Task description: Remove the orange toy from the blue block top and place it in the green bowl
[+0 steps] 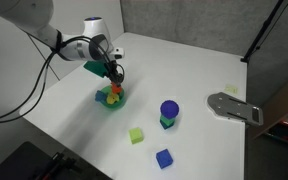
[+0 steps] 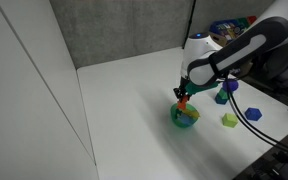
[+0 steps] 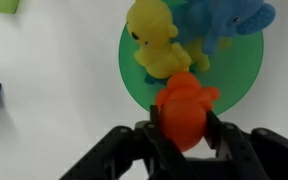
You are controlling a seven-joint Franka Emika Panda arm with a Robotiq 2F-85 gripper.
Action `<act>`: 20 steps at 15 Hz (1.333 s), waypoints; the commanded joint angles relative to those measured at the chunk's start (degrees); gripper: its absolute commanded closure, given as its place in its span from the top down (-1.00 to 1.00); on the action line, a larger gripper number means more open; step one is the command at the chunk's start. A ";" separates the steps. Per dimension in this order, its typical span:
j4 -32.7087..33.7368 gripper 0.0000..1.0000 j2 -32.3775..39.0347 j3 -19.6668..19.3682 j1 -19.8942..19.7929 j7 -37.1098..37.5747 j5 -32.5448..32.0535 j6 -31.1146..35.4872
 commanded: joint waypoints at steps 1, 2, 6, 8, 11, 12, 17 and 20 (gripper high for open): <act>1.64 0.39 0.62 -0.97 0.78 1.21 -0.60 -0.24; 1.37 0.55 0.16 -0.86 0.68 0.94 -0.50 -0.35; 0.18 1.00 -2.11 -0.26 0.13 -0.41 -0.18 -1.55; -0.30 1.00 -3.79 0.22 -0.43 -1.60 0.07 -3.26; -0.43 1.00 -6.74 1.02 -1.73 -3.95 0.46 -7.44; -0.54 1.00 -7.88 0.87 -1.99 -4.34 0.10 -8.89; -2.77 1.00 -14.04 1.14 -5.07 -8.77 -0.22 -14.28; -5.90 1.00 -17.87 1.20 -7.34 -11.72 -0.09 -15.93</act>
